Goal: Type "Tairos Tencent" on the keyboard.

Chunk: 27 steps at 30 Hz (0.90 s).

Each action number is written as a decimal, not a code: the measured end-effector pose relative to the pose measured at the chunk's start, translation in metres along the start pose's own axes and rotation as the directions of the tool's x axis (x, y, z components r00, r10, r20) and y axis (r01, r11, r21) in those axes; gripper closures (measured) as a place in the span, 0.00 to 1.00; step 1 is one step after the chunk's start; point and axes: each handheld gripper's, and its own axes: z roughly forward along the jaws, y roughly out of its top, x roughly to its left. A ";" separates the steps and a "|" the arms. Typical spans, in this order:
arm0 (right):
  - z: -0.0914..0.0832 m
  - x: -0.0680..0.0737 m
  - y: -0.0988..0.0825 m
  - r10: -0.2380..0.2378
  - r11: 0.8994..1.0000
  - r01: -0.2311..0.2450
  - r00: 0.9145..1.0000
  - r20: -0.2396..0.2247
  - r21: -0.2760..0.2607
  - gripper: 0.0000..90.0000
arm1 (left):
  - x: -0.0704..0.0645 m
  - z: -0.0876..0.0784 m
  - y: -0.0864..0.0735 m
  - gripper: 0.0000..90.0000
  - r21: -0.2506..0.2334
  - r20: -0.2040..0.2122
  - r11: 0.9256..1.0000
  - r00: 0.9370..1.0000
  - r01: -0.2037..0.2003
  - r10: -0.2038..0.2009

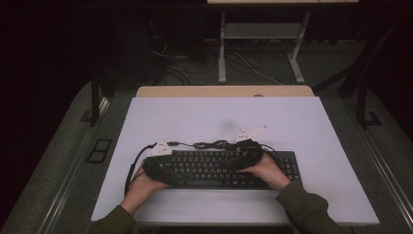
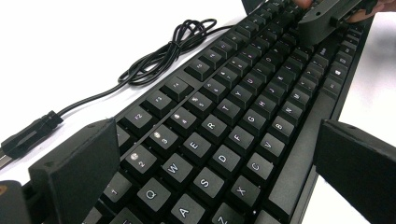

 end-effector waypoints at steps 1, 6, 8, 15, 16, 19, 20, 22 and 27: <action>0.000 -0.001 -0.001 0.004 1.000 -0.004 1.000 0.002 -0.006 0.27 | 0.000 0.000 0.000 0.02 -0.003 0.000 1.000 1.000 0.000 0.000; -0.003 -0.002 -0.002 0.010 1.000 -0.010 1.000 0.010 -0.018 0.25 | 0.000 0.000 0.002 0.04 -0.011 -0.003 1.000 1.000 -0.008 0.008; -0.003 -0.003 -0.001 0.011 1.000 -0.011 1.000 0.012 -0.023 0.24 | 0.000 0.002 0.003 0.06 -0.014 -0.002 1.000 1.000 -0.012 0.012; -0.003 -0.003 -0.002 0.015 1.000 -0.015 1.000 0.026 -0.021 0.21 | 0.000 0.005 0.007 0.16 -0.021 0.009 1.000 1.000 -0.018 0.019; -0.004 -0.003 -0.003 0.014 1.000 -0.014 1.000 0.028 -0.024 0.21 | 0.001 0.005 0.007 0.16 -0.025 0.012 1.000 1.000 -0.019 0.019; -0.004 -0.003 -0.002 0.014 1.000 -0.013 0.999 0.032 -0.027 0.21 | 0.002 0.006 0.009 0.20 -0.026 0.015 0.999 1.000 -0.021 0.021; -0.004 -0.004 -0.003 0.013 0.999 -0.012 0.999 0.034 -0.031 0.21 | 0.003 0.006 0.010 0.23 -0.029 0.017 0.999 1.000 -0.019 0.020; -0.005 -0.004 -0.003 0.016 0.999 -0.015 0.999 0.036 -0.031 0.21 | 0.004 0.007 0.012 0.27 -0.033 0.022 0.999 1.000 -0.015 0.016; -0.005 -0.004 -0.003 0.018 0.999 -0.017 0.999 0.038 -0.030 0.21 | 0.006 0.013 0.014 0.42 -0.027 0.038 0.999 0.999 -0.018 0.019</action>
